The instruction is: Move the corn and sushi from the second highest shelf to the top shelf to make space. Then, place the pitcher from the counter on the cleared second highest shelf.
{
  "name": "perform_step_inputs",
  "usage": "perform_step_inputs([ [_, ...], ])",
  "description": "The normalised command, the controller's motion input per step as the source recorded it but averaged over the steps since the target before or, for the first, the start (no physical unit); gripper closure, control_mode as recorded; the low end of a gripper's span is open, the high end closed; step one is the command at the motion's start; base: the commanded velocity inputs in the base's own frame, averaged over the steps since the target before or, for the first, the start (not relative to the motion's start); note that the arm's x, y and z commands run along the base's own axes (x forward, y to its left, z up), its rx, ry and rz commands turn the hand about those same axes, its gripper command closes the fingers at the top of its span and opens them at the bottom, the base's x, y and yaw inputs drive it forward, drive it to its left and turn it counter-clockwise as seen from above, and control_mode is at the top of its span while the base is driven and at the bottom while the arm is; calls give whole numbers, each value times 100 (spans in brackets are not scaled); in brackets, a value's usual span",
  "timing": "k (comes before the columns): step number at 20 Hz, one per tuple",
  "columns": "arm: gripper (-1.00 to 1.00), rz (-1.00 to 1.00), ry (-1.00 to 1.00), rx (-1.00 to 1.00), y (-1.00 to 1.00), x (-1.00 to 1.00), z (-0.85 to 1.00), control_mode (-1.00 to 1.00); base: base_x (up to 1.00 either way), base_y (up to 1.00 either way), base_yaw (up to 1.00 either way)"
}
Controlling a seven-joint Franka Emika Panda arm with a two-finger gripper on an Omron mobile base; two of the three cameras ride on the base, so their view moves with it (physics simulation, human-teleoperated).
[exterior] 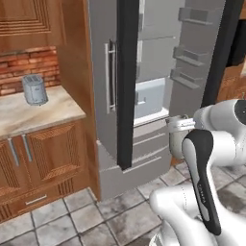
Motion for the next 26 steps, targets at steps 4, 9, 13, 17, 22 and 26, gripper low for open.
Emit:
perform_step_inputs([
  [4, 100, 0, 0, 0, 0, 0, 0, 100, 71, -100, 33],
  [9, 100, 0, 0, 0, 0, 0, 0, 100, 76, -80, 43],
  [13, 100, 0, 0, 0, 0, 0, 0, 100, 73, -65, 43],
  [17, 100, 0, 0, 0, 0, 0, 0, 100, 47, -47, 18],
  [22, 100, 0, 0, 0, 0, 0, 0, 100, 50, -1, -5],
  [26, 100, 0, 0, 0, 0, 0, 0, 100, 59, 22, -20],
])
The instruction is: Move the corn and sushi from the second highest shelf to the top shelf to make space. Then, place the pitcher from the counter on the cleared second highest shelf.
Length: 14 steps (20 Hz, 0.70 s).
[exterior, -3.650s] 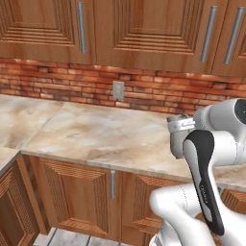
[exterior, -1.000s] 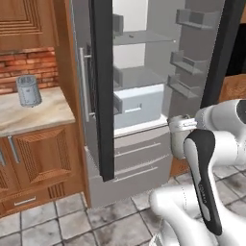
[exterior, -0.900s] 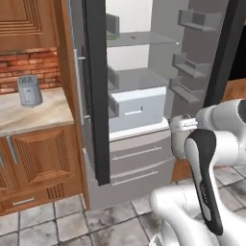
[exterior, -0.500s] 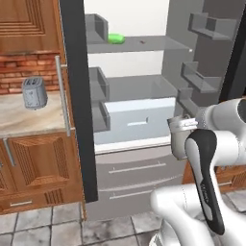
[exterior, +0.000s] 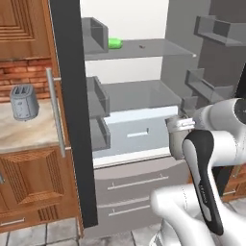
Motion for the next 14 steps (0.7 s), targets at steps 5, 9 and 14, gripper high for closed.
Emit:
perform_step_inputs([
  [5, 100, 0, 0, 0, 0, 0, 0, 100, 67, 14, -19],
  [9, 100, 0, 0, 0, 0, 0, 0, 100, 80, 36, -16],
  [14, 100, 0, 0, 0, 0, 0, 0, 100, 72, 34, -12],
])
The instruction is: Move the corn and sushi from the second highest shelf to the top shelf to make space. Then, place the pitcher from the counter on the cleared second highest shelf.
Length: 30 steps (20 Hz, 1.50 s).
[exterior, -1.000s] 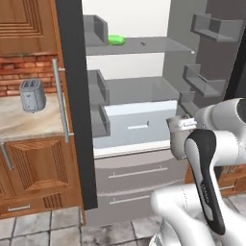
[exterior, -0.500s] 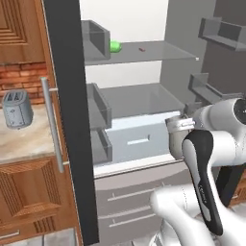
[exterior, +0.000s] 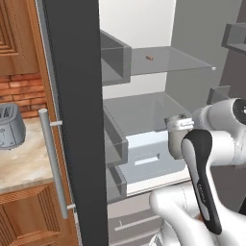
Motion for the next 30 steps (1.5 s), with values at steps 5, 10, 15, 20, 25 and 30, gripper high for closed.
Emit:
perform_step_inputs([
  [5, 100, 0, 0, 0, 0, 0, 0, -100, 20, 11, -1],
  [10, 100, 2, -19, 0, 2, 0, 0, -100, 0, 0, 0],
  [15, 100, 4, -37, 0, 17, 6, 0, -100, 0, 0, 0],
  [20, 100, 1, -26, 0, 5, 33, -4, -100, 0, 0, 0],
  [25, 100, -5, -6, 2, 16, 51, -21, -100, 0, 0, 0],
  [30, 100, 0, 0, 6, 34, 54, -26, -100, 0, 0, 0],
])
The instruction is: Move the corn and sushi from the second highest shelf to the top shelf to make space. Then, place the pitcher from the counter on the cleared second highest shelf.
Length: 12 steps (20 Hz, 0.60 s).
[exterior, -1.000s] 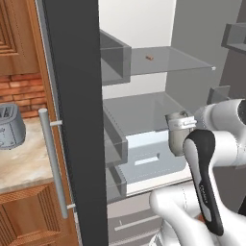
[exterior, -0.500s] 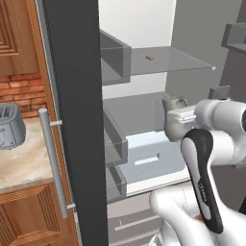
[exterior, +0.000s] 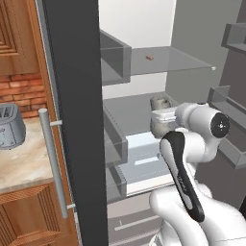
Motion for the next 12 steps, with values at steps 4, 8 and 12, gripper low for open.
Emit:
perform_step_inputs([
  [4, 100, 0, 0, 4, 29, 57, -10, -100, 0, 0, 0],
  [8, 100, 0, 0, 2, 8, 45, 0, -100, 0, 0, 0],
  [12, 100, 0, 0, 0, 0, 41, 0, -100, 0, 0, 0],
])
